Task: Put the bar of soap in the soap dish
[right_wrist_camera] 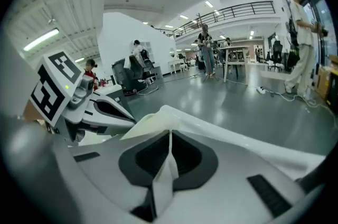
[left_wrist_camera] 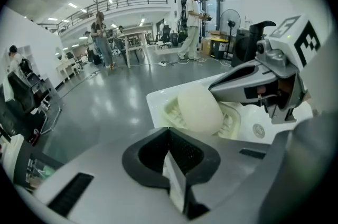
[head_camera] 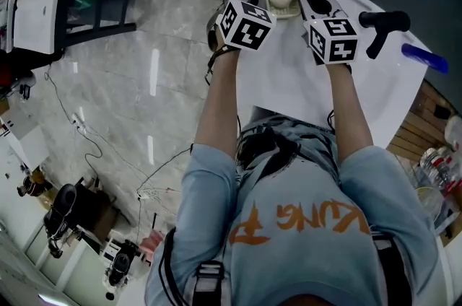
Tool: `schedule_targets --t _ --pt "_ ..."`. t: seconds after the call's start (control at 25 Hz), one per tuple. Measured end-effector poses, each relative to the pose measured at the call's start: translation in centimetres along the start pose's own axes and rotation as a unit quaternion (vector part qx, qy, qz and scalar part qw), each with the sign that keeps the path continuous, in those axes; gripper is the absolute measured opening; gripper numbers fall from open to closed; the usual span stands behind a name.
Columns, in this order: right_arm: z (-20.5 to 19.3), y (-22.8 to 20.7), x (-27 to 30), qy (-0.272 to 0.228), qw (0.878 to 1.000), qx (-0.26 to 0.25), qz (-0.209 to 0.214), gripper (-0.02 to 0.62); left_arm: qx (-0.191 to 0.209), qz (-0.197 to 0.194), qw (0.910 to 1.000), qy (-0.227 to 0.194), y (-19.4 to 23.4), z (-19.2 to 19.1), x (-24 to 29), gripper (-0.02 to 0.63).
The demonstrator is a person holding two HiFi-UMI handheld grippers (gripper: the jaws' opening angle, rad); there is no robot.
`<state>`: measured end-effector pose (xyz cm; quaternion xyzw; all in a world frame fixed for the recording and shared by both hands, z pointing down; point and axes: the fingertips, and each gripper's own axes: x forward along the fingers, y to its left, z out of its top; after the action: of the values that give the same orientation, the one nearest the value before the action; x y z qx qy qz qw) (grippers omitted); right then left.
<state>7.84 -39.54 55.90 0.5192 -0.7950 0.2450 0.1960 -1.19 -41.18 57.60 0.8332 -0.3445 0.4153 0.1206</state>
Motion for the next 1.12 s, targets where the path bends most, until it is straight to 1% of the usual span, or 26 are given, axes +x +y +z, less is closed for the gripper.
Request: schedule_targets --t 0.12,0.2,0.28,0.48,0.56,0.68,0.8,0.92,1.04,1.12 --pt "0.8 0.0 0.6 0.031 0.998 -0.053 -0.011 0.035 0.021 0.002 0.9998 0.005 0.4 0.4 0.3 0.020" --pt "0.8 0.0 0.7 0.044 0.996 -0.070 -0.008 0.035 0.019 0.002 0.9998 0.002 0.6 0.9 0.4 0.020" --pt "0.5 0.0 0.6 0.049 0.996 -0.070 -0.007 0.035 0.014 -0.004 0.9999 -0.006 0.7 1.3 0.6 0.020" --pt "0.8 0.4 0.1 0.044 0.997 -0.069 -0.003 0.037 0.019 -0.023 0.9993 -0.024 0.0 2.5 0.4 0.021" --pt "1.4 0.4 -0.8 0.032 0.997 -0.070 -0.011 0.035 0.006 -0.014 0.9993 -0.034 -0.2 2.8 -0.5 0.021" --pt "2.8 0.5 -2.6 -0.003 0.999 -0.051 -0.018 0.035 -0.040 0.001 0.9969 -0.068 -0.2 3.5 -2.8 0.021" --pt "4.7 0.9 -4.8 -0.048 0.998 -0.034 -0.023 0.035 -0.077 0.016 0.9901 -0.116 0.0 4.7 -6.1 0.020" --pt "7.2 2.0 -7.9 -0.103 0.994 -0.026 -0.023 0.035 -0.101 0.036 0.9795 -0.170 -0.1 6.0 -10.4 0.020" --pt "9.4 3.8 -11.3 -0.153 0.988 -0.025 -0.019 0.035 -0.116 0.054 0.9662 -0.224 -0.4 6.8 -15.4 0.020" --pt "10.7 5.1 -13.6 -0.182 0.983 -0.023 -0.019 0.035 -0.124 0.057 0.9539 -0.267 -0.8 7.3 -18.9 0.020"
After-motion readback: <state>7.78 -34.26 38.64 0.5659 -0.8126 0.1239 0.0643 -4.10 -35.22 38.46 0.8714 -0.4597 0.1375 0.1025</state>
